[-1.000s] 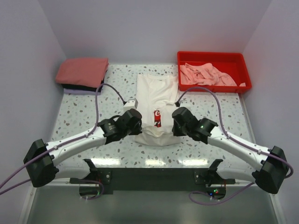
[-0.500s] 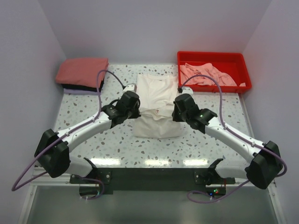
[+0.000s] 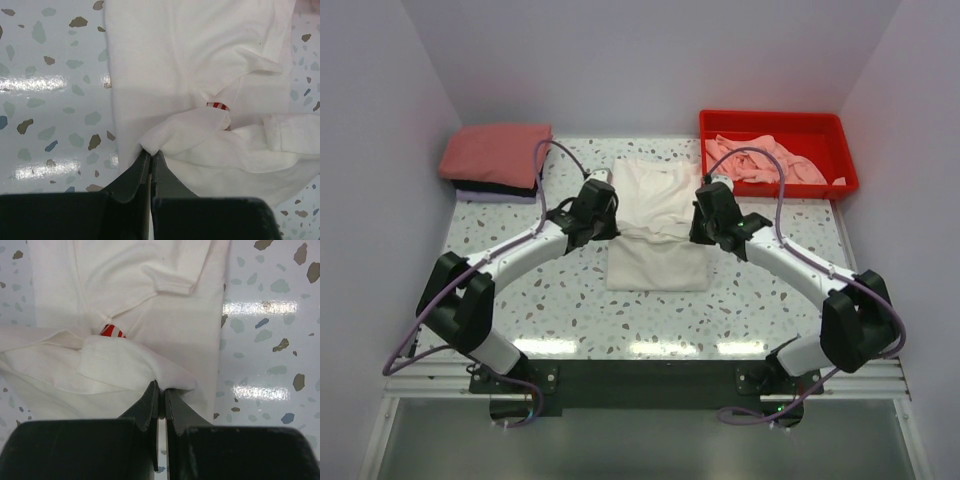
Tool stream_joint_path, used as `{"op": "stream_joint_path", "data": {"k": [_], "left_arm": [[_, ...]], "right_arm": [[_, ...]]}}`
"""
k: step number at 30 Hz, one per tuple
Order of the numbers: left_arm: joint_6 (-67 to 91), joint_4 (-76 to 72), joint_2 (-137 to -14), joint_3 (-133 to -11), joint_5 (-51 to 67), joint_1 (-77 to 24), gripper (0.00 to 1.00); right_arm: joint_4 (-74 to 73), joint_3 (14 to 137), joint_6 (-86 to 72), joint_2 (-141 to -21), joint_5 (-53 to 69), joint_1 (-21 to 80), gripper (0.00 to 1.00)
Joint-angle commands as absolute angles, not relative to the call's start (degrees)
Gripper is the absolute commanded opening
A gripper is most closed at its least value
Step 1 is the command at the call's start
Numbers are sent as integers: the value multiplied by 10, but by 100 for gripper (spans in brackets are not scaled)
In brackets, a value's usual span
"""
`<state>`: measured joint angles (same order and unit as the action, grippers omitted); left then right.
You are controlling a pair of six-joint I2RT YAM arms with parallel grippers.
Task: Fold and stack the t-shirts
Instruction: Fold the tshirt
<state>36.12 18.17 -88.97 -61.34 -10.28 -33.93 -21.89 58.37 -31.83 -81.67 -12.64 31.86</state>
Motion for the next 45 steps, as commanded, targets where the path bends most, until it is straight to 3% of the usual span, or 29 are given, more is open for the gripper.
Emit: {"op": "stream_joint_path", "data": {"k": [1, 18, 21, 24, 26, 27, 28, 29, 30, 31, 32, 33, 45], "left_arm": [[336, 138, -905, -638, -83, -325, 0], [312, 125, -1012, -681, -44, -288, 3], [309, 130, -1024, -687, -40, -285, 7], [308, 130, -1022, -691, -32, -282, 24], [307, 129, -1014, -692, -27, -282, 44], [307, 130, -1002, -690, -27, -282, 53], [307, 129, -995, -688, -31, -282, 68], [308, 129, -987, -684, -33, -282, 74], [309, 129, -970, -681, -34, -282, 81], [315, 131, -961, -677, -39, -282, 95], [317, 132, -951, -666, -41, -282, 100], [320, 132, -930, -660, -42, -282, 100], [374, 140, -766, -498, -26, -283, 100]], "right_arm": [[-186, 611, -311, -838, -106, 307, 0], [-172, 645, -312, -946, -75, 260, 2], [-174, 650, -308, -955, -74, 258, 15], [-181, 661, -305, -966, -69, 254, 29], [-182, 667, -304, -966, -62, 254, 32], [-180, 668, -301, -962, -58, 254, 47], [-180, 668, -301, -959, -55, 253, 54], [-179, 667, -299, -946, -51, 254, 59], [-179, 664, -297, -939, -50, 254, 74], [-180, 660, -295, -932, -50, 254, 81], [-181, 657, -294, -923, -49, 254, 91], [-182, 647, -294, -906, -46, 253, 99], [-123, 529, -292, -793, 97, 254, 99]]}}
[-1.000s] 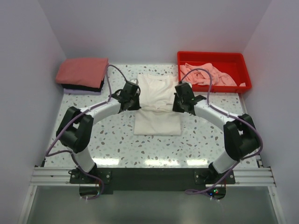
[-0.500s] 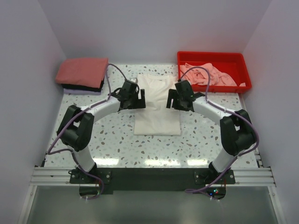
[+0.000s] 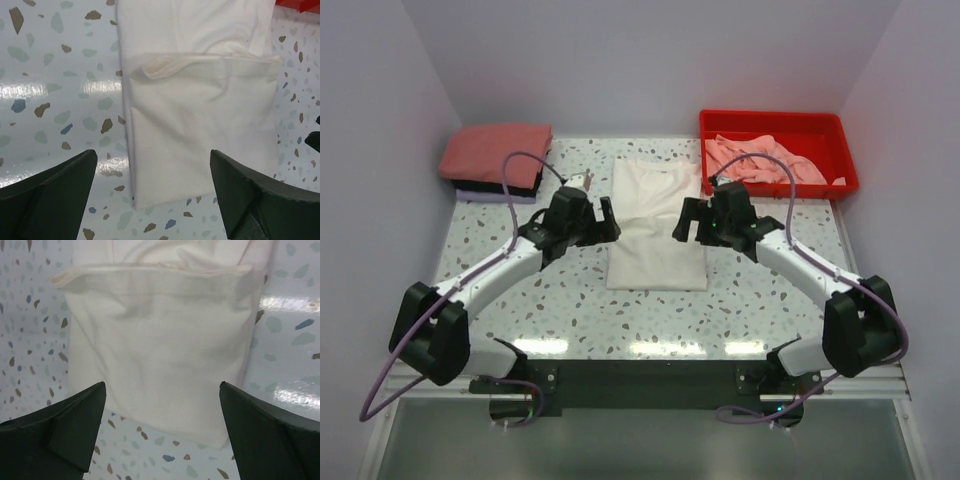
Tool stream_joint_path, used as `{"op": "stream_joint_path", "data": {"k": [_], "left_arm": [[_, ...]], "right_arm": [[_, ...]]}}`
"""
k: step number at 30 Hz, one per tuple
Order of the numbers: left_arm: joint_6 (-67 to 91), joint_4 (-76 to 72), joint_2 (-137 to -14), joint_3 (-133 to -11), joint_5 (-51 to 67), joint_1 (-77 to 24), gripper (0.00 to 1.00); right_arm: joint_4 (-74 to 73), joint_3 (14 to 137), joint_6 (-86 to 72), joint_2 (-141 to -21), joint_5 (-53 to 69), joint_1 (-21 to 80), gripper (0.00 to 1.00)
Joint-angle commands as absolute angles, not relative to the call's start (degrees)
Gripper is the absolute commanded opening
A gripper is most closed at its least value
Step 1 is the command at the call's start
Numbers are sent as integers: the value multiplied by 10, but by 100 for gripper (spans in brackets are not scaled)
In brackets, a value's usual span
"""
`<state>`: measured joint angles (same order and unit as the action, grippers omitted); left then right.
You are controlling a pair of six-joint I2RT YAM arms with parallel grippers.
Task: Fold and stack the t-shirts
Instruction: Fold the tshirt
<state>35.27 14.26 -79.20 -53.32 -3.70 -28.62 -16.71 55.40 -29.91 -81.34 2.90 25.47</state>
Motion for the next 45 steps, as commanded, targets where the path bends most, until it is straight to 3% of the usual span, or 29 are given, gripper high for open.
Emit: {"op": "stream_joint_path", "data": {"k": [1, 5, 12, 21, 25, 32, 40, 45], "left_arm": [[382, 141, -758, -487, -23, -283, 100], [397, 142, -704, -424, -16, -283, 100], [411, 163, -670, -375, -16, -283, 100], [416, 180, -637, -351, -24, -283, 100], [412, 189, -634, -354, -31, -283, 100], [410, 195, -621, -351, -33, -283, 100], [408, 172, -637, -351, -20, -283, 100], [405, 156, -655, -360, -20, -283, 100]], "right_arm": [[-106, 524, -289, -794, 158, 254, 99], [-26, 530, -283, -853, 286, 266, 99], [25, 668, -285, -1019, 354, 322, 99], [31, 821, -323, -1171, 321, 344, 99], [90, 834, -350, -1221, 317, 337, 99], [51, 941, -323, -1298, 314, 311, 99], [2, 992, -290, -1273, 327, 308, 99], [-31, 921, -260, -1169, 283, 303, 99]]}}
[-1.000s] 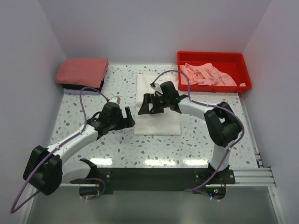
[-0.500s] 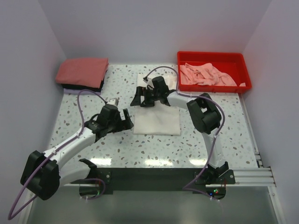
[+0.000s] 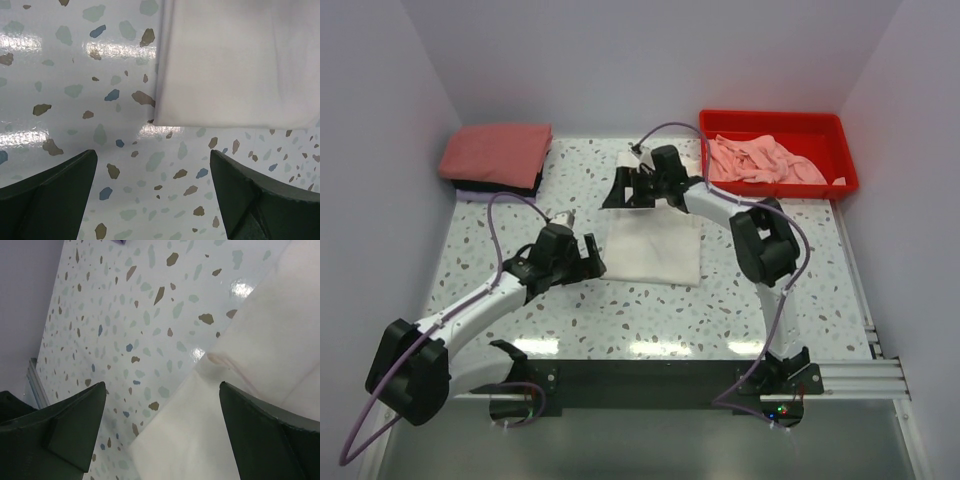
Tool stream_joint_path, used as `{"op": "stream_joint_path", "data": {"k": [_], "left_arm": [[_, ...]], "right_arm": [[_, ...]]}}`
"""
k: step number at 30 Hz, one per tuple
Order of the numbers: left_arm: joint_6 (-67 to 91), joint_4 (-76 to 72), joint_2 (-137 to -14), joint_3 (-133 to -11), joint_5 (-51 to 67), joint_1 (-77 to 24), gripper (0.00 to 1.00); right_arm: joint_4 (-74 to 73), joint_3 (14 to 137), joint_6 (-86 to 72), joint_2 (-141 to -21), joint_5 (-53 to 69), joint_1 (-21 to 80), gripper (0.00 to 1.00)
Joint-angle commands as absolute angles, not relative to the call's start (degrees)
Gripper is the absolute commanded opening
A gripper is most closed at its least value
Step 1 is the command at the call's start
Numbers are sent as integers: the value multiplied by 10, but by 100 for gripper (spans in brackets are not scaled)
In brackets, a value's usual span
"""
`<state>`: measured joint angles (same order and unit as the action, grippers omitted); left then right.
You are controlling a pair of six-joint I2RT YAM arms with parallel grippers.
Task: Fold and stack the t-shirts
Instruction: Fold the tshirt
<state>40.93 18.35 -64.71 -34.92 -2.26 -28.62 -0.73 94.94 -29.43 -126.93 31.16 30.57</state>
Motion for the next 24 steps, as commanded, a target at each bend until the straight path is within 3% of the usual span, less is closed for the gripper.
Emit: {"op": "stream_joint_path", "data": {"k": [1, 11, 14, 24], "left_arm": [[404, 150, -662, -364, -18, -283, 100], [401, 130, -703, -375, -10, -283, 100], [397, 129, -710, -379, -13, -283, 100], [396, 135, -730, -388, -20, -283, 100]], "right_arm": [[-39, 907, -251, -1155, 263, 301, 99], [-60, 684, -212, -1029, 259, 222, 99], [-65, 686, -209, -1044, 259, 201, 99], [-110, 727, -172, -1081, 23, 188, 99]]}}
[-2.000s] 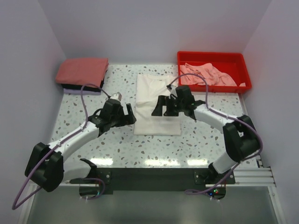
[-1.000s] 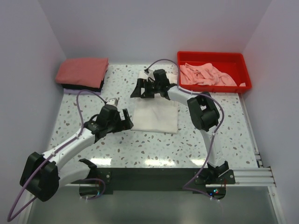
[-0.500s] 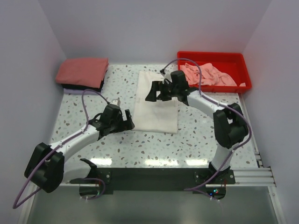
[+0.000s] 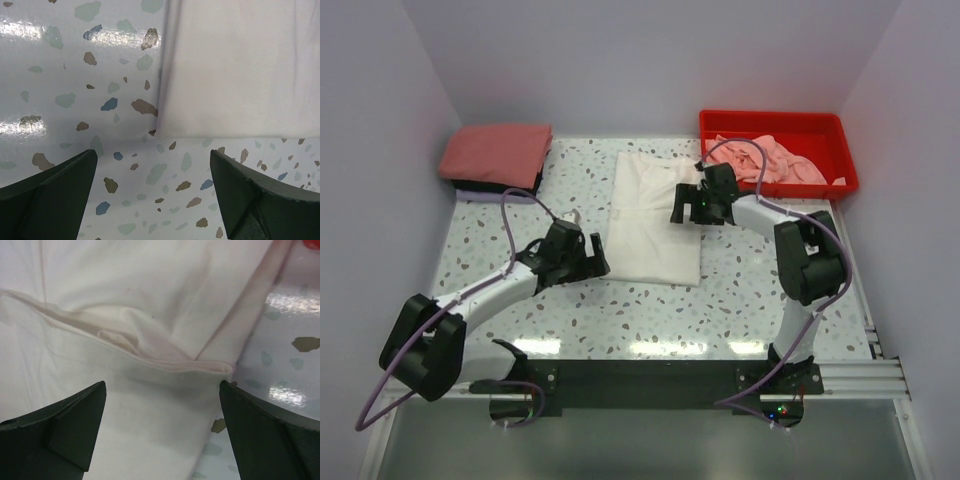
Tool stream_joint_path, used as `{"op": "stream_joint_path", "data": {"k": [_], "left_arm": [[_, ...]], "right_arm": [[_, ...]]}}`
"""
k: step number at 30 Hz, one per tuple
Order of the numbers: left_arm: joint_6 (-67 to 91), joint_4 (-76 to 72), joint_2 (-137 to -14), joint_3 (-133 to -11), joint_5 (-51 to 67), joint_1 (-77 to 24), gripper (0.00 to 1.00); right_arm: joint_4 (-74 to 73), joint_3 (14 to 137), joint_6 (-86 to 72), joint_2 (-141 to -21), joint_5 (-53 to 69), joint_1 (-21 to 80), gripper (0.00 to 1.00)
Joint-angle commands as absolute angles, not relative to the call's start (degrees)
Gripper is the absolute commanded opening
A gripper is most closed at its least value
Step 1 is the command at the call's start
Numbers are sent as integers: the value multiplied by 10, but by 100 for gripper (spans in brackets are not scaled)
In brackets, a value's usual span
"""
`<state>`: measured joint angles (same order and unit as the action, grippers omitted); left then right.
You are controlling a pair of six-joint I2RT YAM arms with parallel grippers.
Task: Fold and stack the t-shirts
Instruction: Fold the tshirt
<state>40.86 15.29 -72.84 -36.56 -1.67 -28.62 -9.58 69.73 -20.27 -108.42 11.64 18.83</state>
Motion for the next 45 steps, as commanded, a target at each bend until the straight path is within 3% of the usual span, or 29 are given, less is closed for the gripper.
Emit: {"op": "stream_joint_path", "data": {"k": [1, 9, 15, 22, 24, 38, 42, 45], "left_arm": [[396, 137, -730, -389, -21, -283, 100], [396, 140, -737, -396, -30, -283, 100], [412, 136, -762, -401, -38, -283, 96], [412, 120, -800, -408, -17, -283, 72], [410, 113, -811, -408, -10, -283, 70], [409, 76, -879, -403, 54, -286, 25], [410, 80, -882, -403, 50, -293, 0], [411, 92, -877, -403, 45, -296, 0]], "right_arm": [[-112, 726, -168, -1082, 13, 188, 99], [-116, 717, -153, -1046, 70, 189, 99], [-97, 631, -197, -919, 73, 189, 99], [-109, 509, -250, -808, 53, 189, 99], [-119, 495, -254, -785, 46, 190, 99], [-163, 400, -271, -707, 11, 189, 99], [-170, 381, -273, -693, 20, 188, 99], [-181, 377, -266, -689, 61, 190, 99]]}}
